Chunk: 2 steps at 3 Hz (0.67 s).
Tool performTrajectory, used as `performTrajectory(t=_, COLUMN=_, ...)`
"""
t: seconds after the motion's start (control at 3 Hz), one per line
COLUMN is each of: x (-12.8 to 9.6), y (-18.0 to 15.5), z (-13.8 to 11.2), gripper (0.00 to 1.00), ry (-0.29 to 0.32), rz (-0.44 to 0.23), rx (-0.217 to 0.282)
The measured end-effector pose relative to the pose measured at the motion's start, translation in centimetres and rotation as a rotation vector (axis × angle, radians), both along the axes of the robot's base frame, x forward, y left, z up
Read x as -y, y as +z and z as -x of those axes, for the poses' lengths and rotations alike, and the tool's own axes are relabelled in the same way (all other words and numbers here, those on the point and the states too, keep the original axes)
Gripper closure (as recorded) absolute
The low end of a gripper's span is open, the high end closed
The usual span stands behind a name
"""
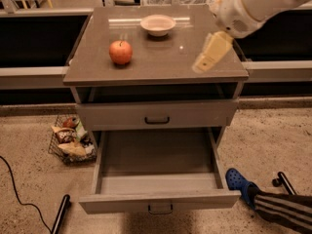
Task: Place apple into middle drawer
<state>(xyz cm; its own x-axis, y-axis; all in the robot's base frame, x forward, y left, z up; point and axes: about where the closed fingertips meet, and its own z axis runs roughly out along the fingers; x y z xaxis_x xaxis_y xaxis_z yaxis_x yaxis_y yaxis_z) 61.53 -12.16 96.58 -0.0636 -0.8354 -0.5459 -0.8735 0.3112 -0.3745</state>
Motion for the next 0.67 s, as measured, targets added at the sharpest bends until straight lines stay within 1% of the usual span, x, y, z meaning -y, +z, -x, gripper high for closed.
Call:
performTrajectory(t=0.33, x=-0.79, y=-0.84, z=-1.33, gripper=0.0, ry=0.007, rz=-0.046, rx=-0.006)
performTrajectory(t=0.67, x=-0.8, y=-0.85, z=-1.35, gripper=0.0, ry=0.007, rz=-0.047, rx=-0.006)
